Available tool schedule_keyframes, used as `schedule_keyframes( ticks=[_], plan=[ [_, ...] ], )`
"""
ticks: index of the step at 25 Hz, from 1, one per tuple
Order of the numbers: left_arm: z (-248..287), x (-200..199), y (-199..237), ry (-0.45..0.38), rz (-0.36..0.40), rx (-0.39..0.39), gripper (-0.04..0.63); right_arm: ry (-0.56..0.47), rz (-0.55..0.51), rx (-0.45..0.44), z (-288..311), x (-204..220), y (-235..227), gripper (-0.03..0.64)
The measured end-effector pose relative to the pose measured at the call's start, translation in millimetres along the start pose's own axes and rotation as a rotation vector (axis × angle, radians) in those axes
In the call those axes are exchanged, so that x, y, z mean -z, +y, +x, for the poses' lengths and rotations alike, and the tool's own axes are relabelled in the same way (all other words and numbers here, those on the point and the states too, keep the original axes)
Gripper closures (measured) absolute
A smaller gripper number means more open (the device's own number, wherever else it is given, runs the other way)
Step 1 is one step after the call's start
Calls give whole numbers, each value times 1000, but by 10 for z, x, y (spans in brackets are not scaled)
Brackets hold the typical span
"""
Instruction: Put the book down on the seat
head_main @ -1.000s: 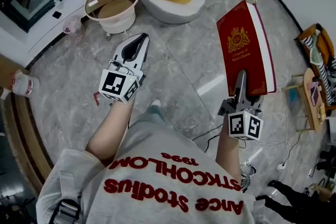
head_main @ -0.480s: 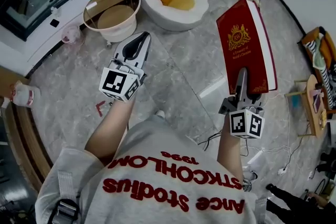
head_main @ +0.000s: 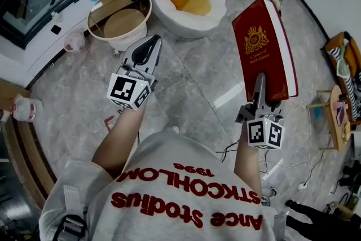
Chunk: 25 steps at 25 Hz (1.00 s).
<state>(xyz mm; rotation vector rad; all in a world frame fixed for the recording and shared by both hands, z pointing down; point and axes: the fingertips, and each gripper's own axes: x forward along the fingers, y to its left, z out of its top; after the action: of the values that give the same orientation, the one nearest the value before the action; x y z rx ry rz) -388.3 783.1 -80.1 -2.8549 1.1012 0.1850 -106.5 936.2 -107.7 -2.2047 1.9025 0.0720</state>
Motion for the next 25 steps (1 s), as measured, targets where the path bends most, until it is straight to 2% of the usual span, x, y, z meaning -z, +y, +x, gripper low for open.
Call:
schedule_keyframes(
  ticks=[6,9,21,25],
  plan=[
    [204,57,388,15,-22,-13,565,35,-3,-13,430,106,185,359],
    [199,88,420,27,-32,-27,565,45,3,-23,499,120,192,359],
    [459,501,371,31,11,-72,566,21,39,-65,810,558,-201,359],
    [835,526,532,34,0,-93,566,22,45,-77,1264,565,-357,359]
  ],
)
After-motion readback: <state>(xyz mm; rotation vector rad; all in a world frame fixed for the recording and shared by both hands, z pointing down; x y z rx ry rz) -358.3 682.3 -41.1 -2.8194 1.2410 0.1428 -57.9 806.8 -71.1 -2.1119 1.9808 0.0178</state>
